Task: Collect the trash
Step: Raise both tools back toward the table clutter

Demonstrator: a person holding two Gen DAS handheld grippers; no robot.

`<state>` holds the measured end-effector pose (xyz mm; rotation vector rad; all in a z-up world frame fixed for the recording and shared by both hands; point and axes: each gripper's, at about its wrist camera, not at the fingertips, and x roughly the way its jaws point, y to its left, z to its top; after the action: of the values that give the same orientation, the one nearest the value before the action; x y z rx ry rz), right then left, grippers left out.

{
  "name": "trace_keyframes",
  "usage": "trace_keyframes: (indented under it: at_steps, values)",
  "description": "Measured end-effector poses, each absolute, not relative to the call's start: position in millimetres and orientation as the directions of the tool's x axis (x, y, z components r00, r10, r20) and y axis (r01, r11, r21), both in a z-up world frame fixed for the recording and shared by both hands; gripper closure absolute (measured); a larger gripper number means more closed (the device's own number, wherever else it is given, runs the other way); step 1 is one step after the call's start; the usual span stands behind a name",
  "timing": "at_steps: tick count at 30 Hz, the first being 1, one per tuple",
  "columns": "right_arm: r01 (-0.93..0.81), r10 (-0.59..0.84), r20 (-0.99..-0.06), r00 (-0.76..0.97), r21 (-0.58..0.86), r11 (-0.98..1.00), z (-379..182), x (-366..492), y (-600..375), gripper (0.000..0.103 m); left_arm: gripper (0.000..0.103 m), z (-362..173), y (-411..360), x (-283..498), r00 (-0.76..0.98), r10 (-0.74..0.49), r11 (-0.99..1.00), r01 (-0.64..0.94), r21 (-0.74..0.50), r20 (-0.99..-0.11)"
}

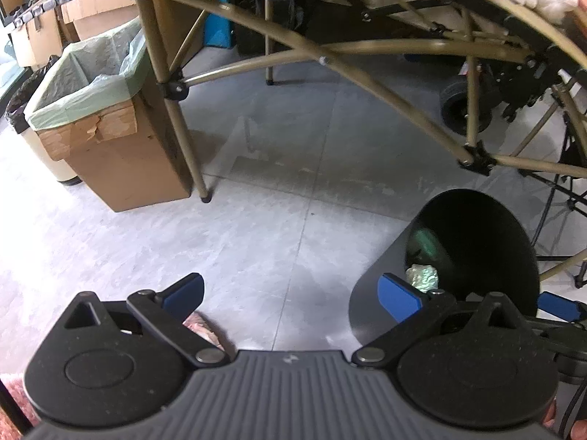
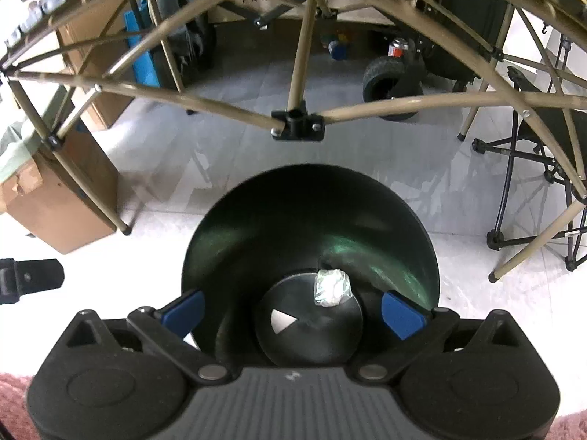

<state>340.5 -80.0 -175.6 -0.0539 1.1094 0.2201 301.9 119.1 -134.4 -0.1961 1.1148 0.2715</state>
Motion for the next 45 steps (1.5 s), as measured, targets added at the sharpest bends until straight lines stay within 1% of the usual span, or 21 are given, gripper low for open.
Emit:
trace_keyframes:
  at_steps: [6, 12, 15, 20, 24, 30, 33, 36, 41, 45]
  values:
    - [-0.203, 0.194, -0.868, 0.457, 0.111, 0.973, -158.4, 334.2, -94.0, 0.0, 0.0, -116.4, 115.3, 295.9, 0.471, 0.13, 0.952, -0.306, -0.023, -0.872]
    - [-0.208, 0.24, -0.798, 0.553, 0.147, 0.967, -128.6, 323.8, -110.3, 0.0, 0.0, -88.7, 105.9, 291.6, 0.556, 0.139, 0.96, -0.278, -0.026, -0.819]
    - [-0.24, 0.274, -0.743, 0.61, 0.156, 0.958, -108.4, 316.6, -114.2, 0.0, 0.0, -70.6, 100.6, 289.3, 0.607, 0.141, 0.964, -0.264, -0.031, -0.782]
    - [-0.304, 0.302, -0.644, 0.703, 0.111, 0.946, -75.6, 304.6, -119.0, 0.0, 0.0, -46.2, 92.3, 292.0, 0.665, 0.139, 0.969, -0.246, -0.039, -0.734]
    - [-0.33, 0.344, -0.551, 0.76, 0.129, 0.935, -51.1, 301.2, -131.3, 0.0, 0.0, -31.4, 86.0, 299.8, 0.698, 0.144, 0.971, -0.238, -0.037, -0.702]
    - [-0.314, 0.334, -0.425, 0.841, 0.12, 0.942, -14.7, 315.6, -146.3, 0.0, 0.0, -6.3, 81.2, 317.6, 0.752, 0.145, 0.972, -0.23, -0.049, -0.643]
    - [-0.29, 0.317, -0.377, 0.87, 0.127, 0.949, -2.3, 331.7, -153.2, 0.0, 0.0, 3.6, 80.8, 330.2, 0.769, 0.154, 0.972, -0.232, -0.047, -0.621]
    - [-0.263, 0.282, -0.338, 0.898, 0.099, 0.96, 8.6, 346.8, -153.8, 0.0, 0.0, 9.8, 80.5, 347.2, 0.781, 0.167, 0.972, -0.233, -0.032, -0.602]
    - [-0.224, 0.232, -0.324, 0.917, 0.063, 0.973, 13.0, 381.7, -149.3, 0.0, 0.0, 8.0, 79.9, 380.5, 0.765, 0.154, 0.977, -0.213, -0.02, -0.625]
    - [-0.196, 0.207, -0.319, 0.925, 0.066, 0.978, 13.8, 407.4, -148.4, 0.0, 0.0, 10.5, 81.1, 400.3, 0.777, 0.155, 0.976, -0.218, -0.03, -0.61]
